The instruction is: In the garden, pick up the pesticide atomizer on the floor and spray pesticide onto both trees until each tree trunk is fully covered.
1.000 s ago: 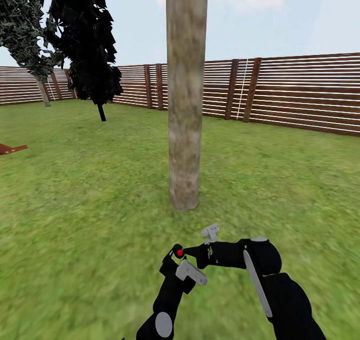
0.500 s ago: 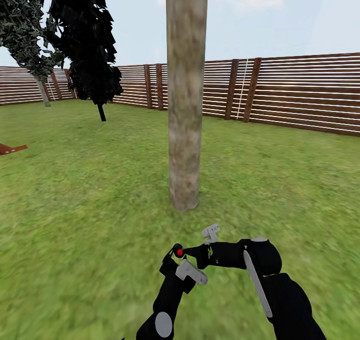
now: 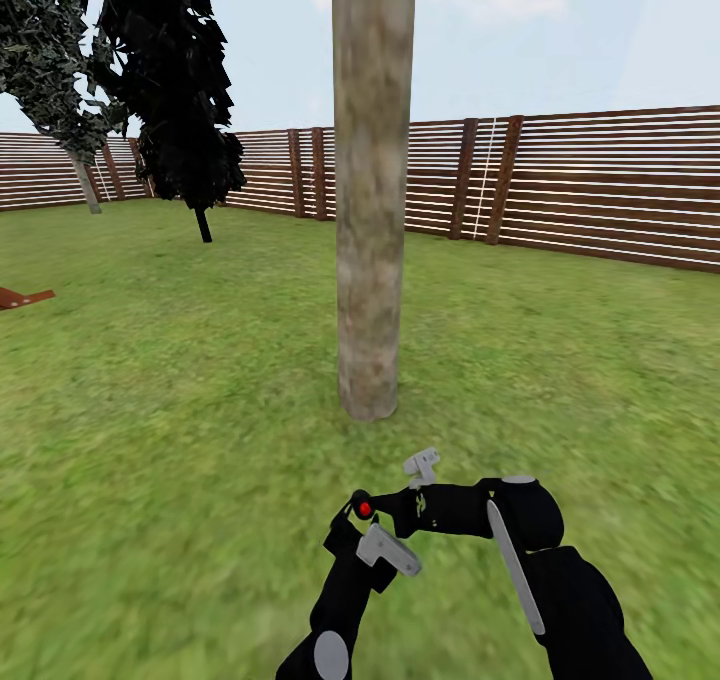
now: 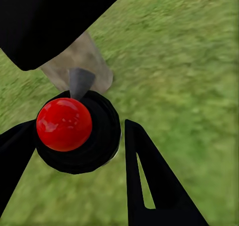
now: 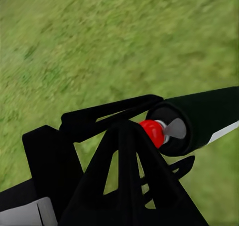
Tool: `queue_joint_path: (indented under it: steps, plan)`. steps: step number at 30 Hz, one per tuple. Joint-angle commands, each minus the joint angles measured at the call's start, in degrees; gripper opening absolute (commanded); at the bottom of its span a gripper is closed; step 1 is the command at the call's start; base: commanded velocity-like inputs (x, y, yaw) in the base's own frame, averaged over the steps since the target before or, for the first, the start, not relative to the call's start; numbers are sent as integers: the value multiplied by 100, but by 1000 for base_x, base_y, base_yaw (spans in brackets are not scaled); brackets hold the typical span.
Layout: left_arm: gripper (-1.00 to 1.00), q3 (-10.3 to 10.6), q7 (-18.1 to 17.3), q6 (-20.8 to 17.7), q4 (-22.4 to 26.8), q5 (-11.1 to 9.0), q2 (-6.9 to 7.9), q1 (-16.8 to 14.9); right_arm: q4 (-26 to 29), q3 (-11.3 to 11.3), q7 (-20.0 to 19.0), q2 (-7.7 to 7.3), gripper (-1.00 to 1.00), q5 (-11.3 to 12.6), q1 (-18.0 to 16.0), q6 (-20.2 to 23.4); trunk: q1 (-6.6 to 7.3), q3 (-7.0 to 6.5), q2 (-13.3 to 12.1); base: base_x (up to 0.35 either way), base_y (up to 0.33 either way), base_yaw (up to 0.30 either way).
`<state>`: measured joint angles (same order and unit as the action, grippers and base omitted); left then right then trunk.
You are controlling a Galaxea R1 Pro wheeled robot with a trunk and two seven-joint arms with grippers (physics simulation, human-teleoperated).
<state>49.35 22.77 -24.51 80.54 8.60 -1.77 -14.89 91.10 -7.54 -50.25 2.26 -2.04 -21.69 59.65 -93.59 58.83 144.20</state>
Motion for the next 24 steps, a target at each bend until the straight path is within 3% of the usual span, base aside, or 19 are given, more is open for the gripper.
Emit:
queue_joint_path:
  steps: [1,24]
  plan:
    - [-100,13,15,-54,5,63,1,-7,4,4,-29,3,-100,-22,-3,35,1,5,2,0,0,0]
    - [-100,13,23,-54,49,63,17,-5,4,7,32,-6,-100,-25,-2,35,1,5,2,0,0,0]
